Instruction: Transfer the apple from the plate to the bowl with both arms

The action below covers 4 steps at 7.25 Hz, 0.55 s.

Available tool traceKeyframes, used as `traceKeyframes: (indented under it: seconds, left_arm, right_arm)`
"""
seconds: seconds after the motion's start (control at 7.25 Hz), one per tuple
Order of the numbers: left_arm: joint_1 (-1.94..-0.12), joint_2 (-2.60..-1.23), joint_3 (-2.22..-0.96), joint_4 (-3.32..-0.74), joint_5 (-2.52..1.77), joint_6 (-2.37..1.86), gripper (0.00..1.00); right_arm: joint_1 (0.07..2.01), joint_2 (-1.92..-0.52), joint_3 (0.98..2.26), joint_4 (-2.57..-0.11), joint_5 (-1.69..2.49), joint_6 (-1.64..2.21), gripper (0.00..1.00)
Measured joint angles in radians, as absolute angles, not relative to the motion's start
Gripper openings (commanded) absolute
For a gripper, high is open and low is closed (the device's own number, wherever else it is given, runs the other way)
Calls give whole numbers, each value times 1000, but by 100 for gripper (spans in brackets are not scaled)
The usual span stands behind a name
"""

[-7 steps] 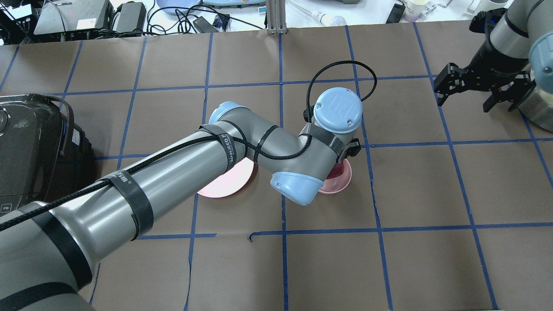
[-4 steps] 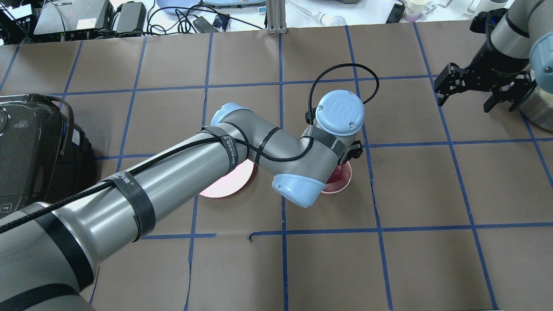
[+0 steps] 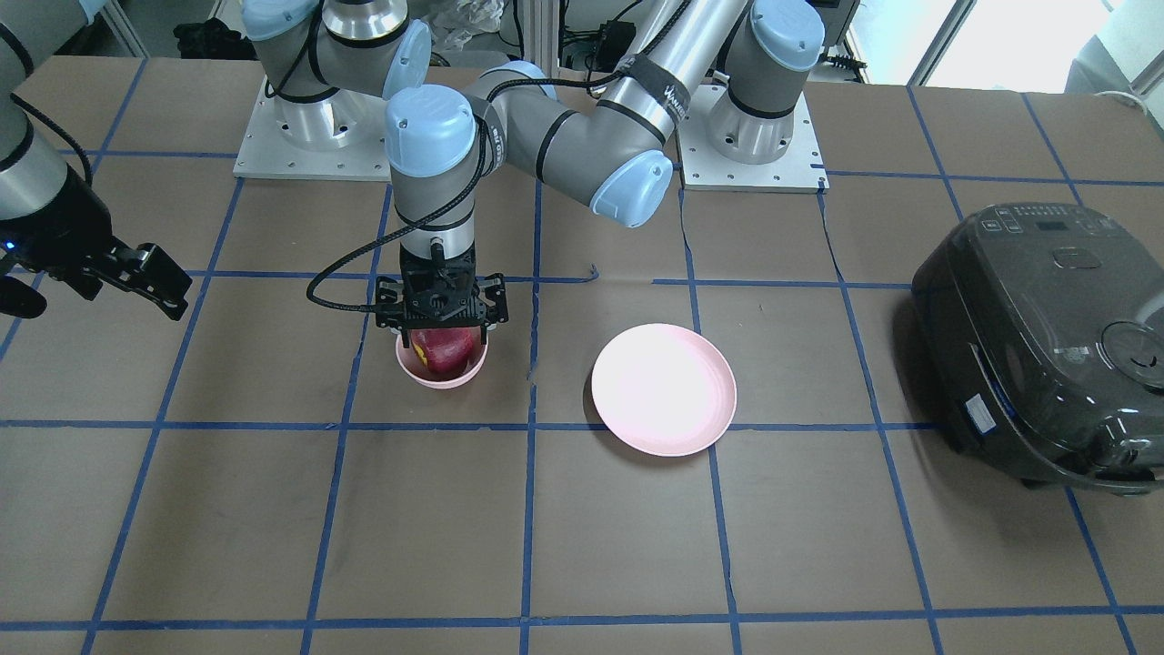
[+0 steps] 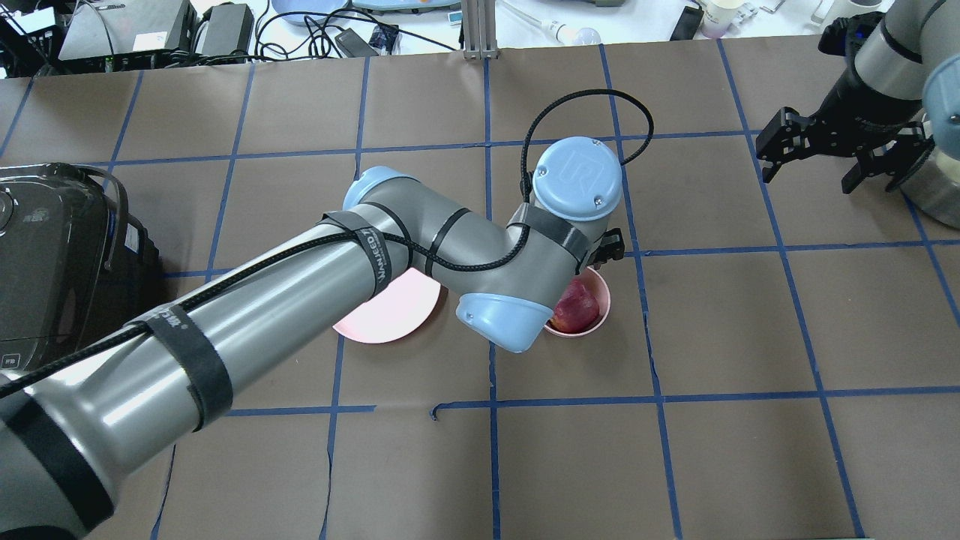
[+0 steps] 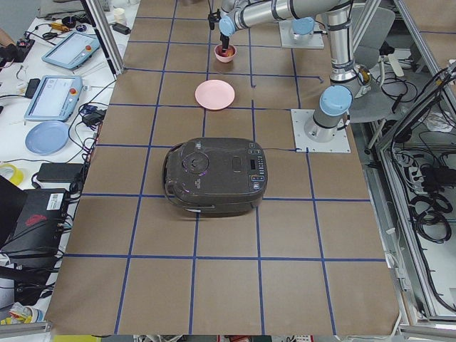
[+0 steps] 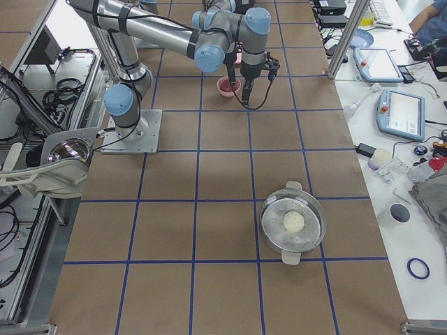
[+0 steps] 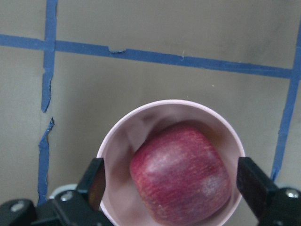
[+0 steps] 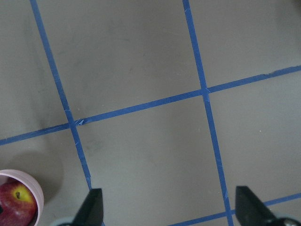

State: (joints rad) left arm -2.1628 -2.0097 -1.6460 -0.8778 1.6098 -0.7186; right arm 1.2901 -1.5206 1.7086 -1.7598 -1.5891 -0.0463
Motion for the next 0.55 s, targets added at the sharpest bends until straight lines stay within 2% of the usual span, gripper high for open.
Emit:
traceKeyframes:
  seconds: [0.28, 0.55]
  left_arm:
    - [-2080, -1899, -1651, -1002, 1610, -571, 100]
    - [-1919, -1766, -1636, -1187, 1604, -367, 100]
  right_arm:
    - [1299, -1535, 1694, -1750, -1587, -47, 100]
    - [1360, -1545, 1662, -1715, -1586, -47, 100]
